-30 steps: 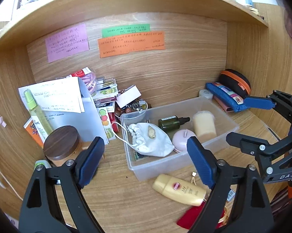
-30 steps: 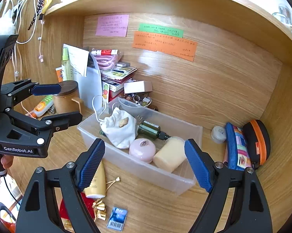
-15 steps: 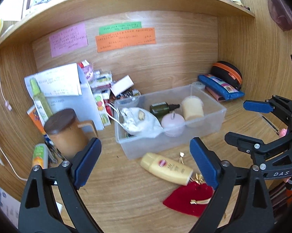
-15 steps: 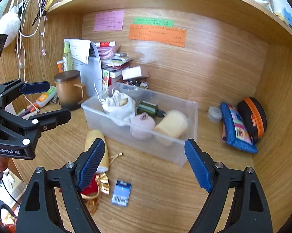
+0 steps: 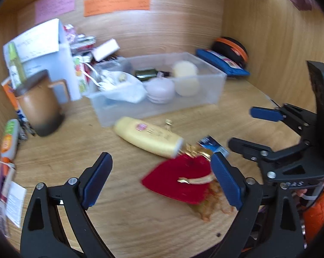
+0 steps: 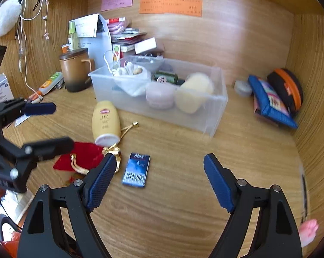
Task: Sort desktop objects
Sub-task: 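Grasp the red velvet pouch with the left tool while the right tool grasps the blue Max box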
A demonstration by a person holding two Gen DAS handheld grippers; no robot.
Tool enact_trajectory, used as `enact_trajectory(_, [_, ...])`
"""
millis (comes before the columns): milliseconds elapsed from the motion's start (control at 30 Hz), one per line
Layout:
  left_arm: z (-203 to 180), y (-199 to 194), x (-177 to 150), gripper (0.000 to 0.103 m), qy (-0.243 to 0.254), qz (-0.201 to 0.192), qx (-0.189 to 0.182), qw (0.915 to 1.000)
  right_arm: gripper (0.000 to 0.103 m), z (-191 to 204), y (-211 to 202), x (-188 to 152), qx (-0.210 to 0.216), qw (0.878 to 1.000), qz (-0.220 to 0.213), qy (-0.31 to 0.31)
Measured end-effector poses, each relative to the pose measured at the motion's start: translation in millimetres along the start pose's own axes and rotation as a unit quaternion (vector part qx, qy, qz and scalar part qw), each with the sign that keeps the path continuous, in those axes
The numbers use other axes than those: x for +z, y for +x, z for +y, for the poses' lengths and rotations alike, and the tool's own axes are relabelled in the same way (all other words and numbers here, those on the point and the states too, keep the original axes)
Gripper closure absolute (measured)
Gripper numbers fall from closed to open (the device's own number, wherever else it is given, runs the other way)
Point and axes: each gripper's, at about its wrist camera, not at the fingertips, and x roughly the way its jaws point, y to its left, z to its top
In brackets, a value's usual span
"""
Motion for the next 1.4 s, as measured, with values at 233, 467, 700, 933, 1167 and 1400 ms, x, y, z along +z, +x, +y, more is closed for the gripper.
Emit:
enact_trajectory(233, [-8.6,27.7,-11.1,0.01,-0.001,0.044,-0.011,0.999,0.028,-2.8,9.7,-10.9,0.019,1.0,0.02,0.008])
enact_trajectory(467, [7.8,44.4,-14.2,0.01,-0.038,0.074,-0.024,0.9963,0.04,-0.4,31.2,-13.5,0.05,0.997,0.053,0.016])
enact_trajectory(700, [6.5,49.9,-11.5,0.011,-0.033,0.068,-0.011,0.9971,0.053,8.5,43.5,-8.3,0.038,0.998,0.056,-0.004])
enact_trajectory(933, [0.6,46.5,-11.5,0.044,-0.016,0.055,-0.045,0.9973,0.066,11.1,45.5,-5.4,0.04,0.998,0.051,-0.011])
enact_trajectory(1167, [8.1,42.5,-10.1,0.063,-0.042,0.048,-0.069,0.9956,0.078,17.8,47.0,-3.4,0.04,0.998,0.049,-0.013])
enact_trajectory(1400, [6.0,26.9,-4.6,0.092,-0.029,0.036,-0.088,0.995,0.078,16.1,44.1,-3.1,0.028,0.999,0.047,-0.002])
